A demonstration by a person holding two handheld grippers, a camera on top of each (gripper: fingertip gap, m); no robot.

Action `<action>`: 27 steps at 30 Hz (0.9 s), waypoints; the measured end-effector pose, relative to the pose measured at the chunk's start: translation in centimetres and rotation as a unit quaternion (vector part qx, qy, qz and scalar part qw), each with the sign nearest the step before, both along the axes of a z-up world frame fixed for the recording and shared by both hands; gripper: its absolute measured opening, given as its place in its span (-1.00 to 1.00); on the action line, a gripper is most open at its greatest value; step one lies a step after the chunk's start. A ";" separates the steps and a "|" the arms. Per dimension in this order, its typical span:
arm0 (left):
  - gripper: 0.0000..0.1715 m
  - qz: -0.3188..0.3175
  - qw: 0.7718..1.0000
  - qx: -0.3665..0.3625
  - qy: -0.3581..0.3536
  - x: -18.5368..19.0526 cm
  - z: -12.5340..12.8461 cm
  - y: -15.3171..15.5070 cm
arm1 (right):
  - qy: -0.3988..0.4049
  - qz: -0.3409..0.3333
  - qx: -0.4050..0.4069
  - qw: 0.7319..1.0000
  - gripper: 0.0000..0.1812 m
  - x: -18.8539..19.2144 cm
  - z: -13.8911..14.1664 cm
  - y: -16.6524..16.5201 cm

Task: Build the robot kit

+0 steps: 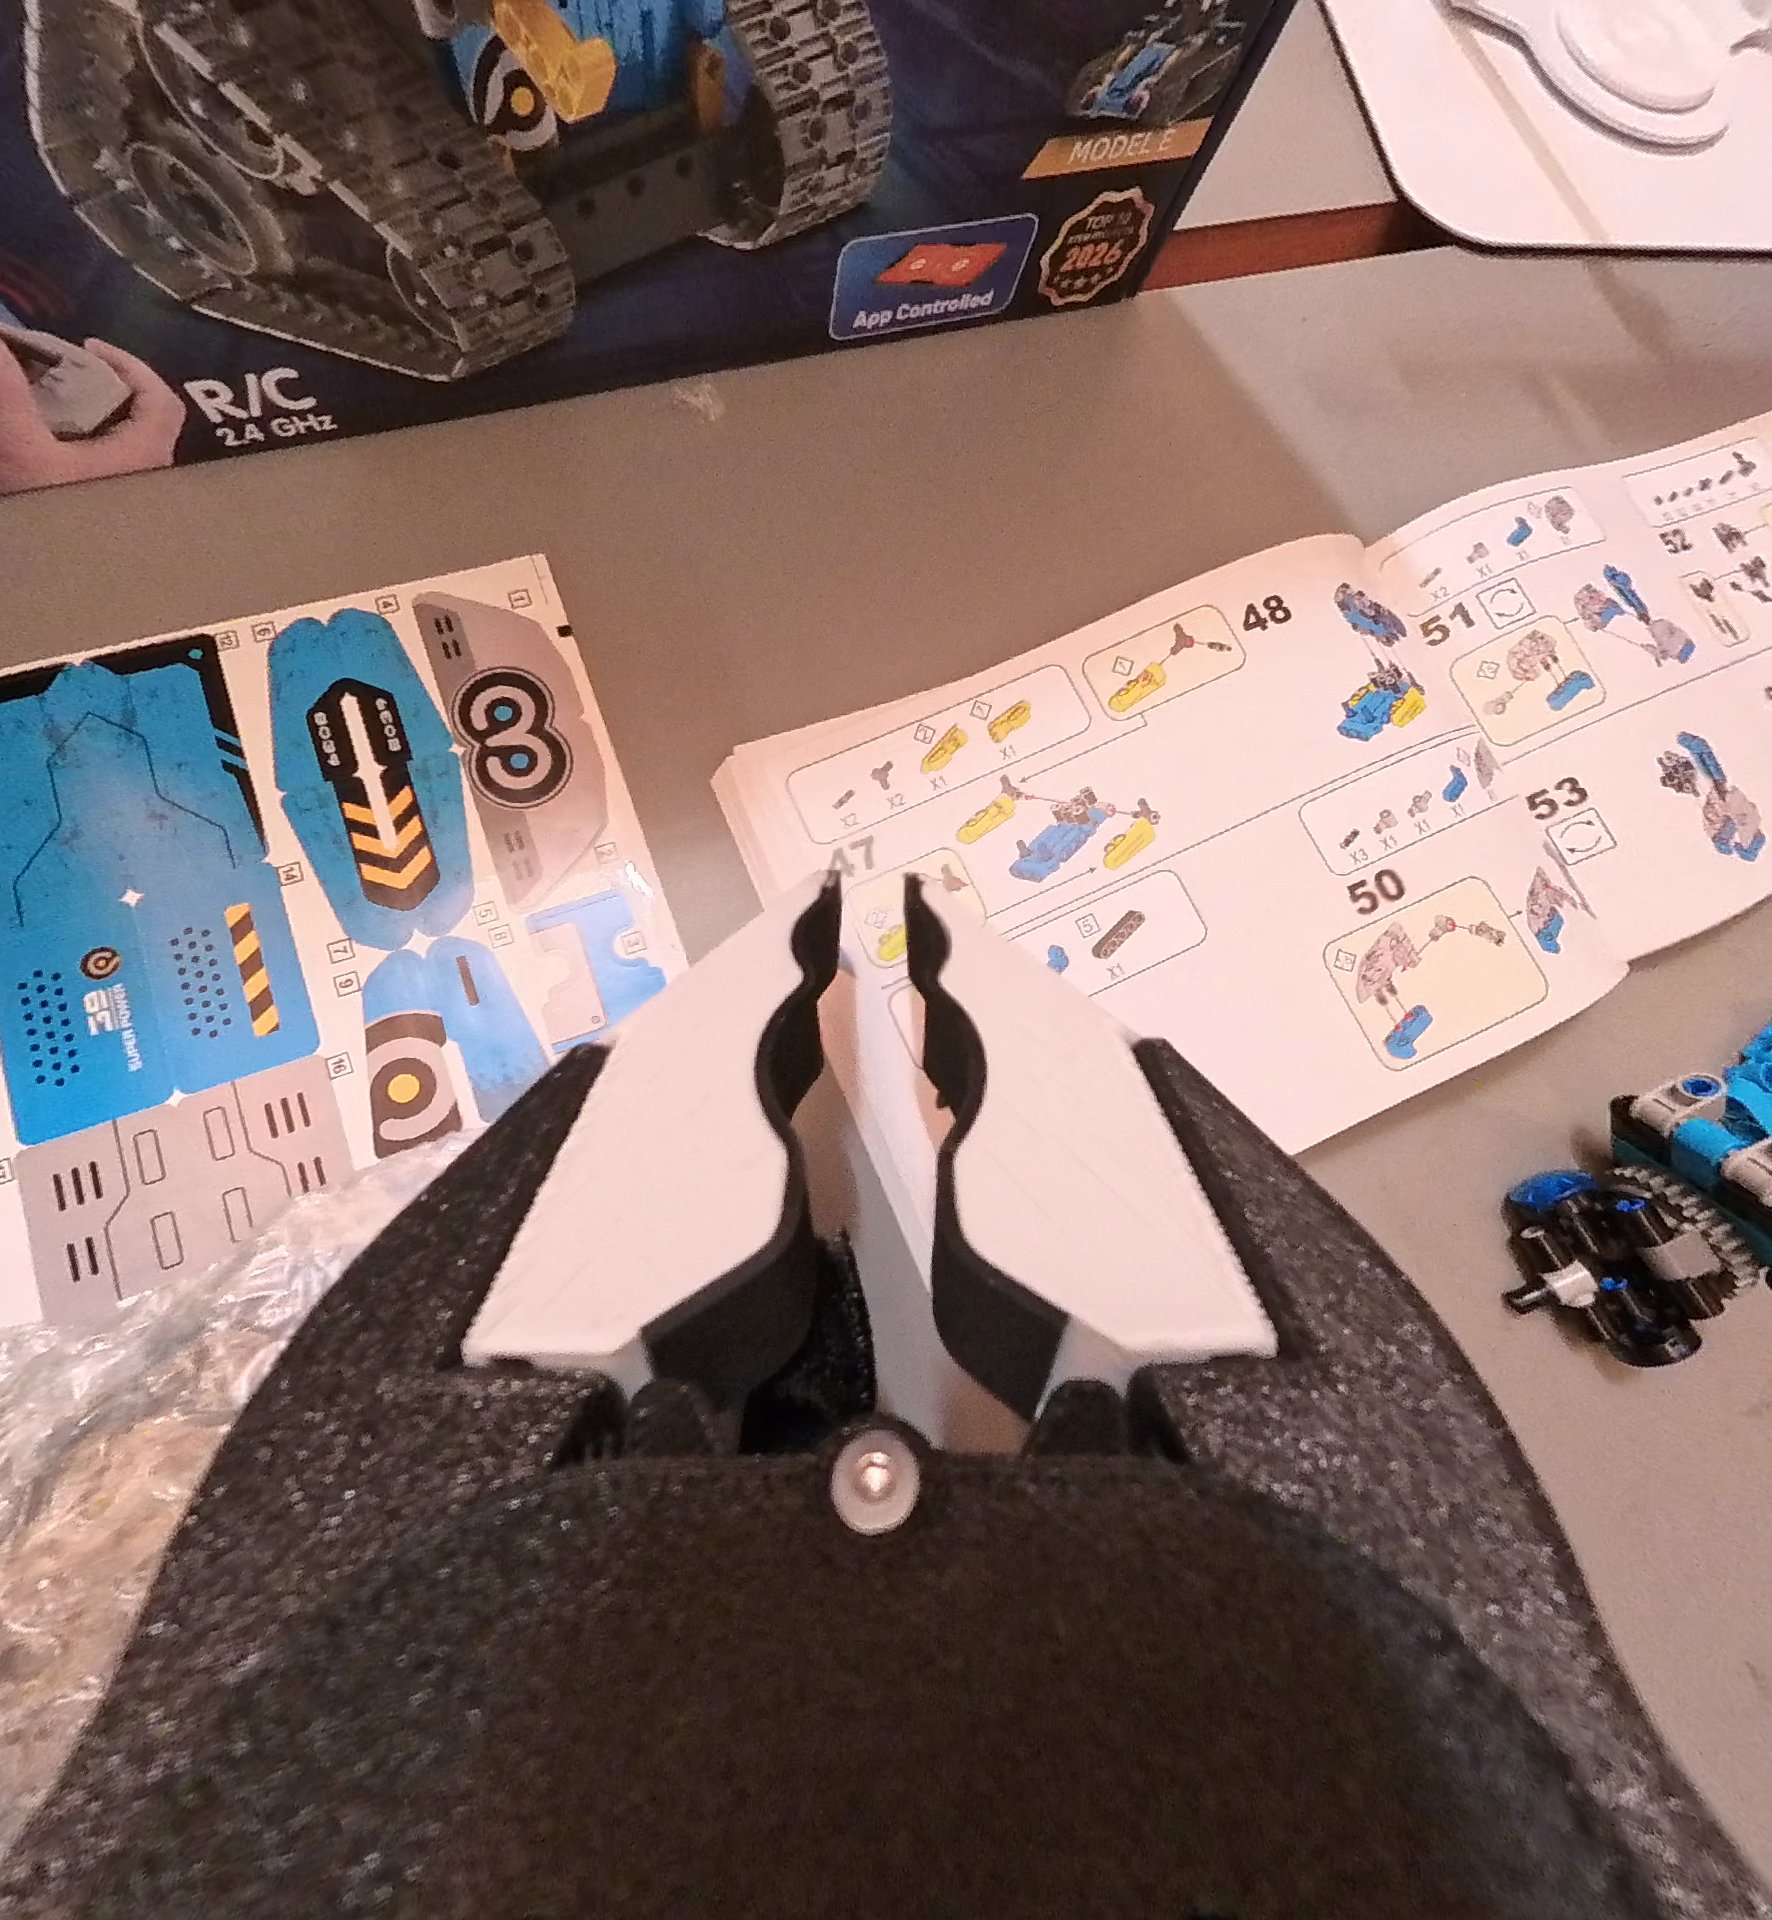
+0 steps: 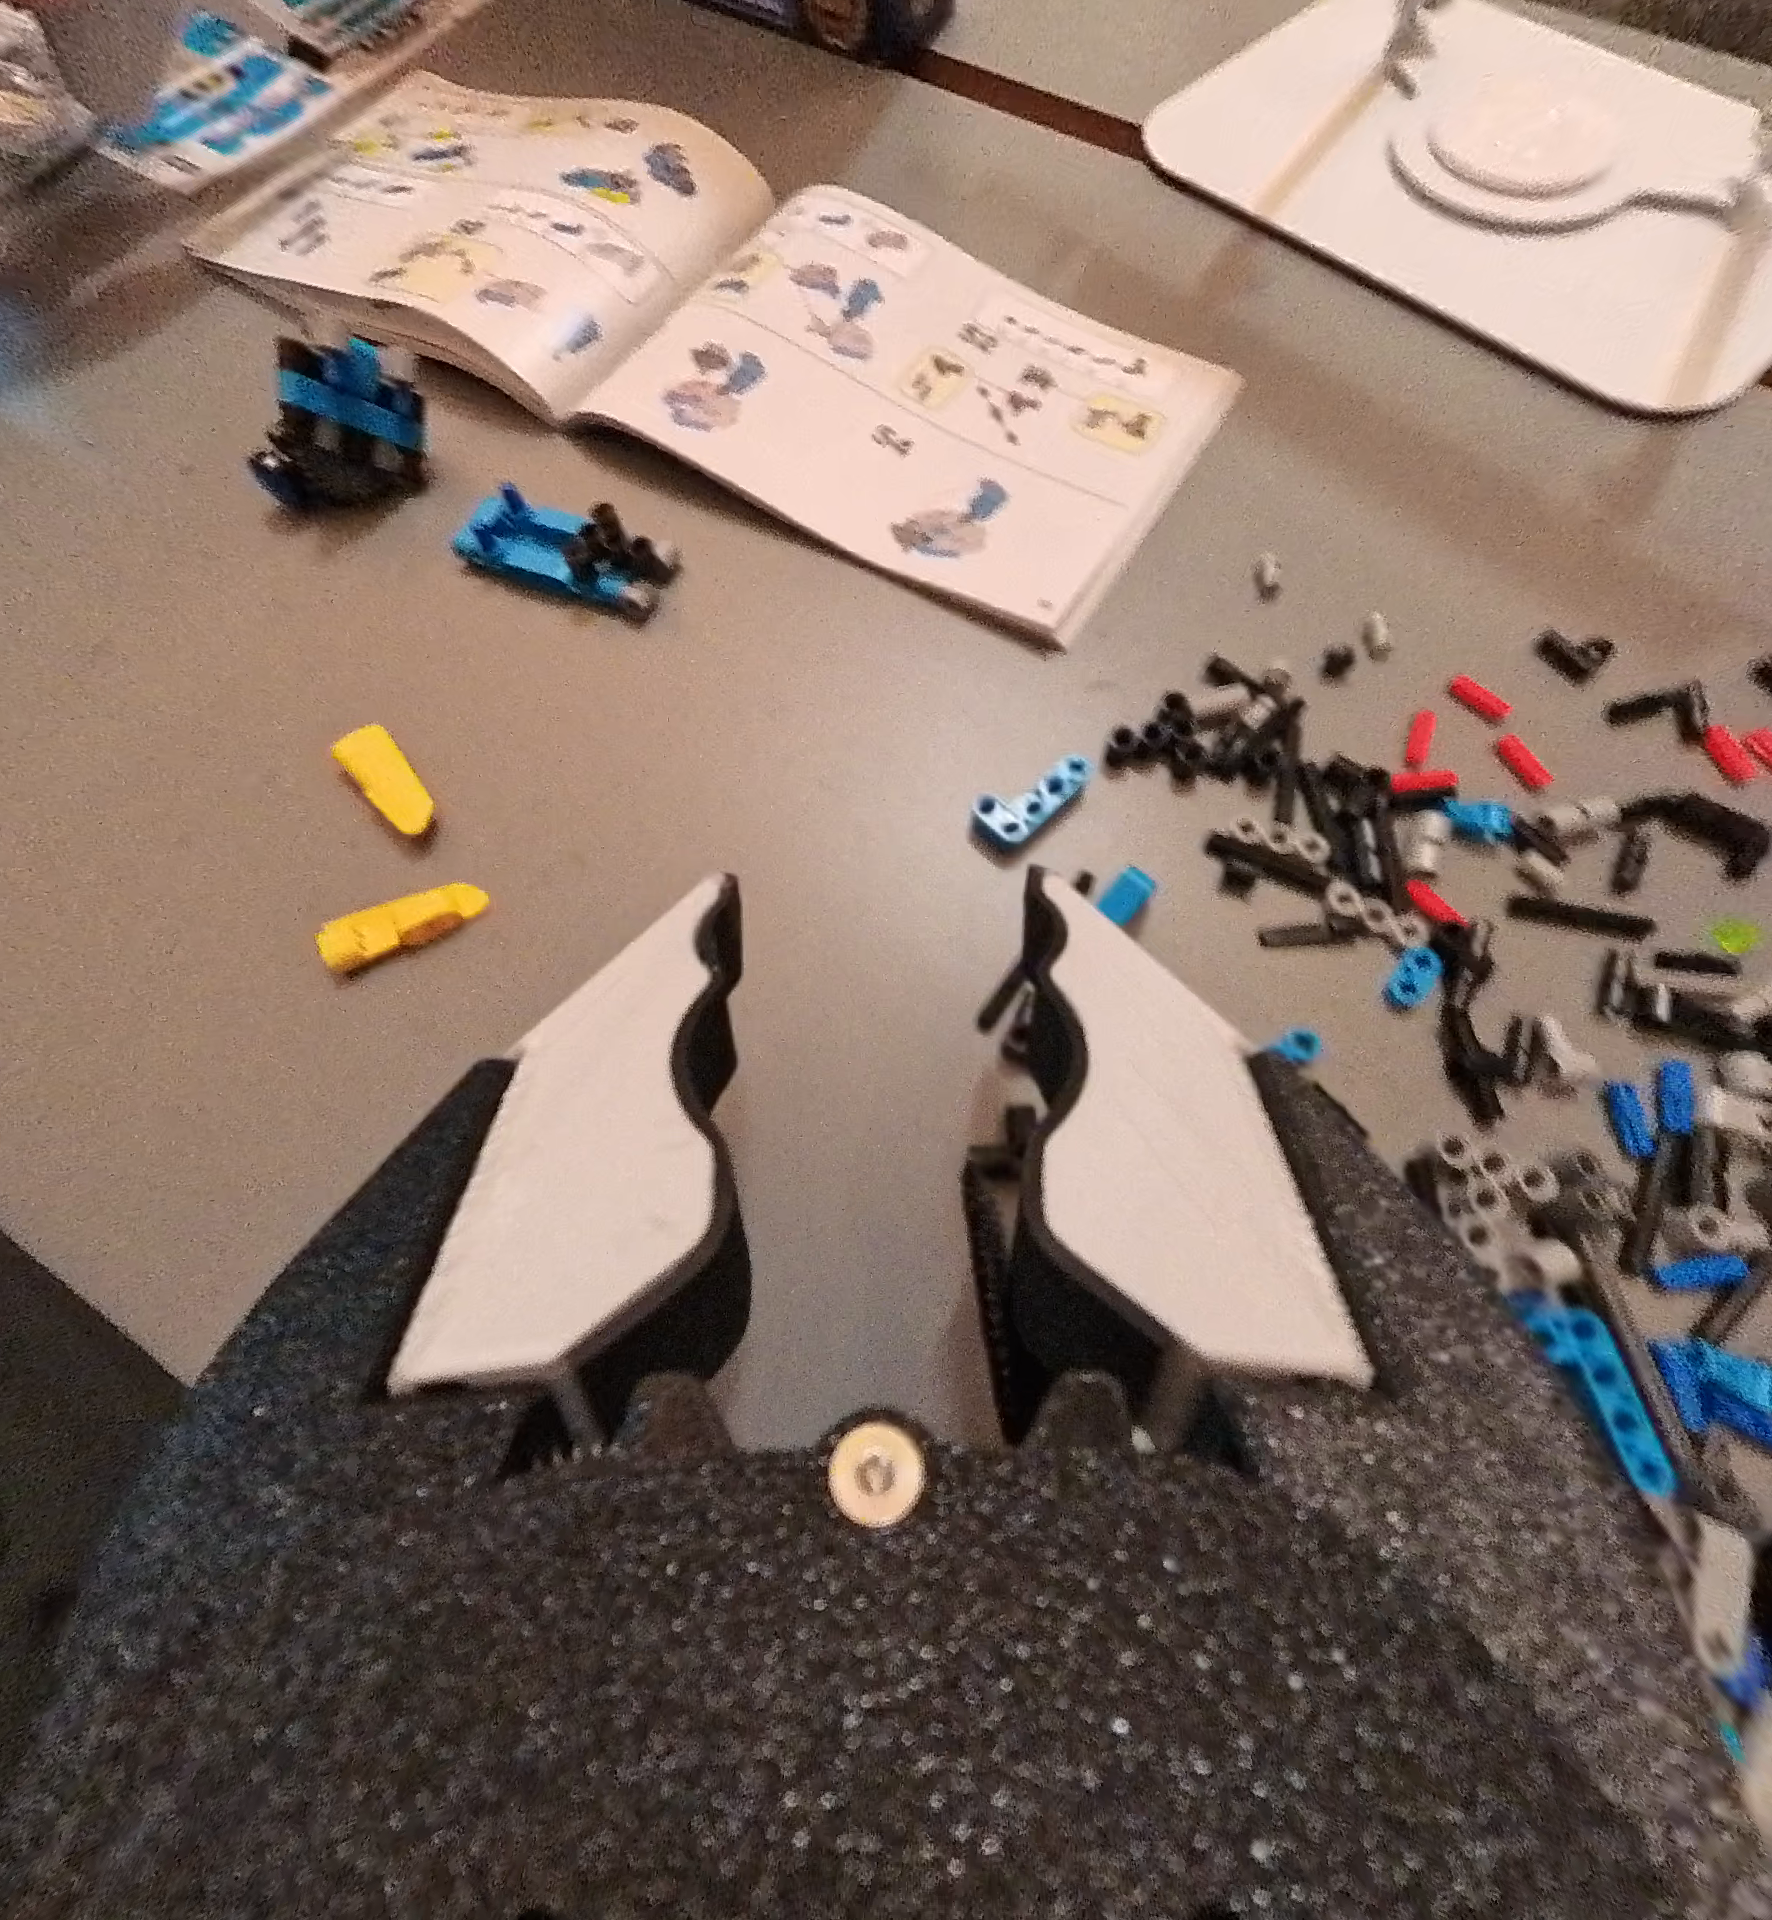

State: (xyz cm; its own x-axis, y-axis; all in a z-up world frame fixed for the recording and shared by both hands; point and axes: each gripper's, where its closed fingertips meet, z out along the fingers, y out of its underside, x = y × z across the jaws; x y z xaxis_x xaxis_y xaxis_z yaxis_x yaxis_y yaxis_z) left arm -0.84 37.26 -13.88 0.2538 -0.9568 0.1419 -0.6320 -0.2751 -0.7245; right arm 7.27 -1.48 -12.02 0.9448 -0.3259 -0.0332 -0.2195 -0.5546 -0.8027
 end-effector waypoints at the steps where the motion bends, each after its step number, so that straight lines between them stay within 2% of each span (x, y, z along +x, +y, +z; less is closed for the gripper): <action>1: -0.86 -0.002 1.000 0.001 0.000 0.0 0.1 -0.1 | 0.004 -0.015 -0.005 1.000 -0.46 0.5 -0.3 -1.3; 4: -0.86 -0.006 1.000 0.004 -0.001 0.2 0.2 -0.5 | 0.026 -0.068 -0.017 0.997 -0.52 2.2 -1.0 -4.5; 7: -0.86 -0.008 1.000 0.006 0.002 0.2 0.0 -0.6 | 0.002 -0.098 -0.034 0.995 -0.56 3.6 -0.9 -6.8; 12: -0.86 -0.006 1.000 0.001 0.007 0.2 -0.4 -0.5 | -0.014 -0.112 -0.077 0.991 -0.63 4.2 -1.8 -8.9; 27: -0.86 -0.011 1.000 -0.005 0.007 0.3 -0.6 -1.1 | 0.027 -0.069 -0.048 0.996 -0.72 1.1 -2.0 -6.7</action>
